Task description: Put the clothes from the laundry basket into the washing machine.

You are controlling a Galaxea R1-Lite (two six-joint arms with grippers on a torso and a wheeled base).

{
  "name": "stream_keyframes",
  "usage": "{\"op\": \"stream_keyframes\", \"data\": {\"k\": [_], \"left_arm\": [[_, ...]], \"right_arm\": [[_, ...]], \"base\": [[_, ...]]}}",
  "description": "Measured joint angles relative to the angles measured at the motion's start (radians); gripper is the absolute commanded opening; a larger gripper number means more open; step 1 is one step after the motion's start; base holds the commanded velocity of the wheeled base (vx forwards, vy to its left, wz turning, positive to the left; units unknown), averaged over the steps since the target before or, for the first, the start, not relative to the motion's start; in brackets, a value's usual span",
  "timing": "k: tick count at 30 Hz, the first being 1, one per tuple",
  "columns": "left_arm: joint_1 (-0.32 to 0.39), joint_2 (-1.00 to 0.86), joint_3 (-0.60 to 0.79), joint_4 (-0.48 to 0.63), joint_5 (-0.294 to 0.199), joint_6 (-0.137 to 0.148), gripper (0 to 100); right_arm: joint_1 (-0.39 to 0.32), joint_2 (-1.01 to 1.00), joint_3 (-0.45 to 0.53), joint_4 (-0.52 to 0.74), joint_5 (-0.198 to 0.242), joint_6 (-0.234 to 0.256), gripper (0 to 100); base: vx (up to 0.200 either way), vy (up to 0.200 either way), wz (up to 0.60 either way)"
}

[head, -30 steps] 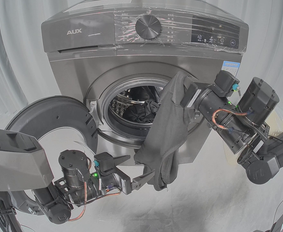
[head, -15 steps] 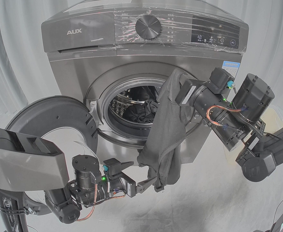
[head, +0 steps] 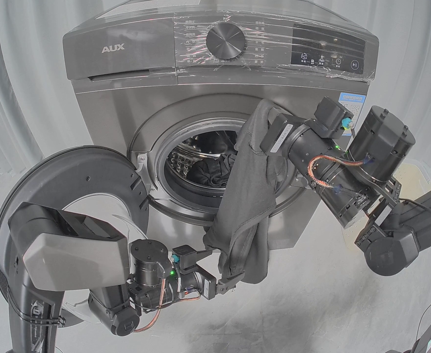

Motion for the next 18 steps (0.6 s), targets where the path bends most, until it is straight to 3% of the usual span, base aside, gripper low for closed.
{"op": "stream_keyframes", "data": {"k": [18], "left_arm": [[0.037, 0.164, -0.151, 0.001, -0.006, -0.004, 100]], "right_arm": [[0.023, 0.0, 0.0, -0.011, -0.002, 0.001, 0]], "base": [[0.0, 0.0, 0.0]]}}
